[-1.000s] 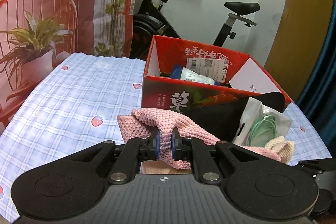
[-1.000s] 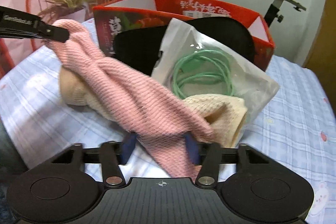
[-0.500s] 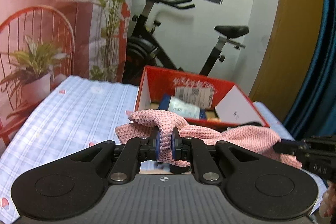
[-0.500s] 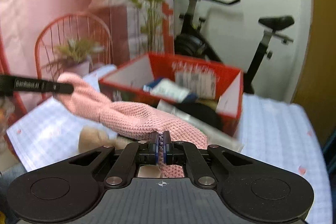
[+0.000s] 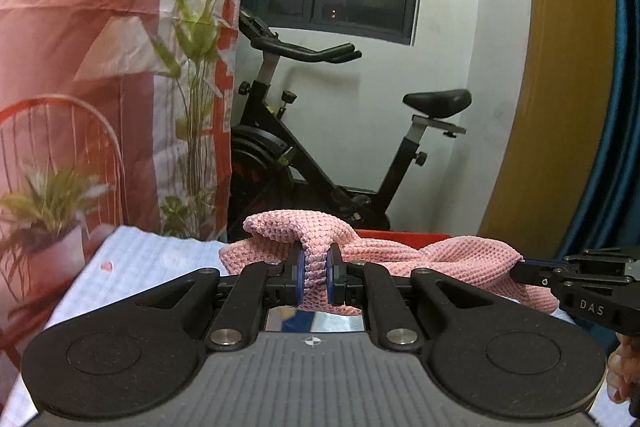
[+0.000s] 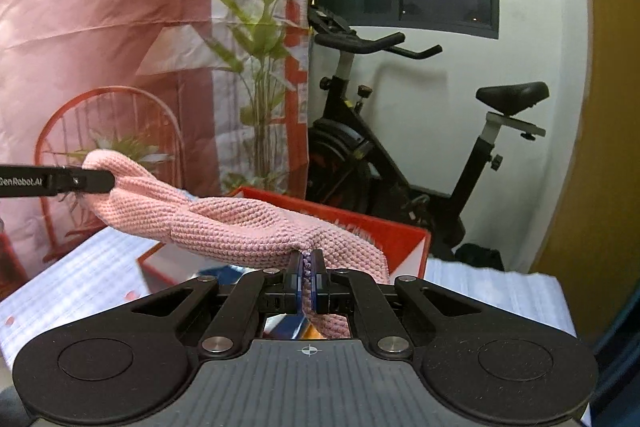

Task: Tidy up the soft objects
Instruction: 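Carry the pink towel with both grippers over the red box, then lower the pink towel into the box and open both grippers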

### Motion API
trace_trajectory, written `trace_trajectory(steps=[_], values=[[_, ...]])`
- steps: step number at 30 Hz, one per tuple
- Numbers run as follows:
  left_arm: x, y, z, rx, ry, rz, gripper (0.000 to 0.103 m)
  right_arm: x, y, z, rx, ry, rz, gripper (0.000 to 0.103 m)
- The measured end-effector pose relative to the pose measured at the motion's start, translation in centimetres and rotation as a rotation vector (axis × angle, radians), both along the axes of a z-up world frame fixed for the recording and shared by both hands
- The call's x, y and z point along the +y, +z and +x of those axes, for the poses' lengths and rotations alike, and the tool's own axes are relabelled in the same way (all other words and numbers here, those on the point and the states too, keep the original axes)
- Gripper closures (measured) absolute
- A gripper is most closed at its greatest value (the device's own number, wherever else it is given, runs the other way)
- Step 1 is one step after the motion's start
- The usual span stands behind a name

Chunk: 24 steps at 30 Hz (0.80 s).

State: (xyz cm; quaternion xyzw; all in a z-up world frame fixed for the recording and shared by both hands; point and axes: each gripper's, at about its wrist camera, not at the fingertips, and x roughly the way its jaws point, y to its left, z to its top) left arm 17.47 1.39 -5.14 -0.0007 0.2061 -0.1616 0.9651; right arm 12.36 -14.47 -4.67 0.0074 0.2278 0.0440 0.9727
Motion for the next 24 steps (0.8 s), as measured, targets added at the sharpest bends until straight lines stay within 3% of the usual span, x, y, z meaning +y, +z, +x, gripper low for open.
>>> trace_trajectory(steps=[9, 15, 24], values=[[-2.1, -3.0, 5.9, 0.091, -0.006, 0.141, 0.092, -0.4, -3.6, 7.6, 0.103, -0.001, 0.007, 0.1], [-3.2, -4.7, 8.6, 0.138, -0.008, 0.186, 0.092, -0.6, -6.2, 10.7, 0.178, -0.017, 0.017, 0.1], [-4.6, -6.0, 10.5, 0.159, -0.015, 0.23, 0.092, -1.8, -7.9, 13.2, 0.231, -0.039, 0.047, 0.1]])
